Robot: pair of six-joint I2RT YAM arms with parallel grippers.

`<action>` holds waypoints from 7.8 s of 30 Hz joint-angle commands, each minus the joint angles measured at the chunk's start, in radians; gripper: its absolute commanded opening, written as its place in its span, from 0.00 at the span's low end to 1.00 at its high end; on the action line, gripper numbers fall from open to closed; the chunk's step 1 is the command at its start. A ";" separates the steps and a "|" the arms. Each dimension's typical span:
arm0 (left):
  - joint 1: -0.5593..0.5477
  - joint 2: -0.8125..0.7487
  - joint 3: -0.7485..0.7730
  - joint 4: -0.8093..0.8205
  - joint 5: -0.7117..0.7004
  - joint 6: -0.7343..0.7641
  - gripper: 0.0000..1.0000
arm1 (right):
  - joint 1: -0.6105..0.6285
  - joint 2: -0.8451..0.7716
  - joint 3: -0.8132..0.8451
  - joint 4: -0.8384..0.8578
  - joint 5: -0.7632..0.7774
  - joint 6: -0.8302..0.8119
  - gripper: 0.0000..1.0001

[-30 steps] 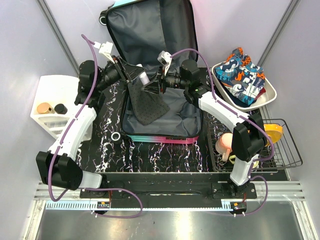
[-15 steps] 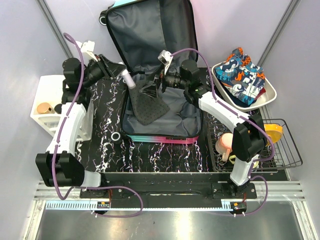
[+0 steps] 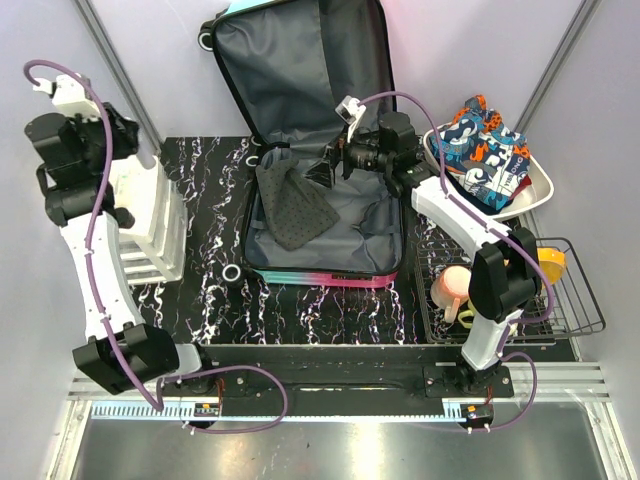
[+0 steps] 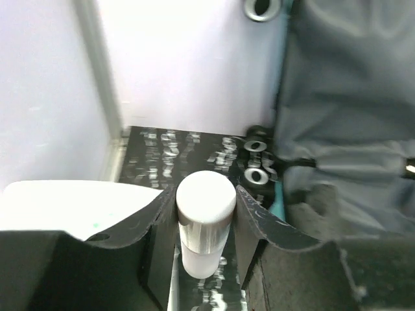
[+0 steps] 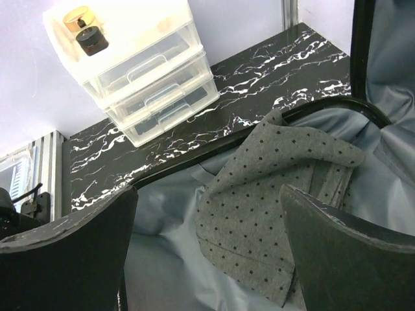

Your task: Open, take out, and arrange the luggage

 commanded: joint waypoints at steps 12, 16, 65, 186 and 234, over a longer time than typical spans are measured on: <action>0.170 0.004 0.035 0.085 -0.332 0.225 0.00 | -0.033 -0.007 0.144 -0.191 -0.089 0.016 1.00; 0.191 0.007 -0.003 0.142 -0.358 0.277 0.00 | -0.035 0.001 0.150 -0.176 -0.101 0.029 1.00; 0.245 -0.129 -0.174 0.155 -0.257 0.144 0.99 | -0.036 0.161 0.308 -0.450 0.024 -0.129 0.99; -0.775 0.501 -0.113 -0.118 0.234 1.474 0.06 | -0.168 0.575 0.698 -0.821 0.119 -0.221 0.83; -0.660 0.414 -0.046 -0.157 0.541 0.954 0.00 | 0.024 0.169 -0.146 -0.088 0.036 -0.981 0.87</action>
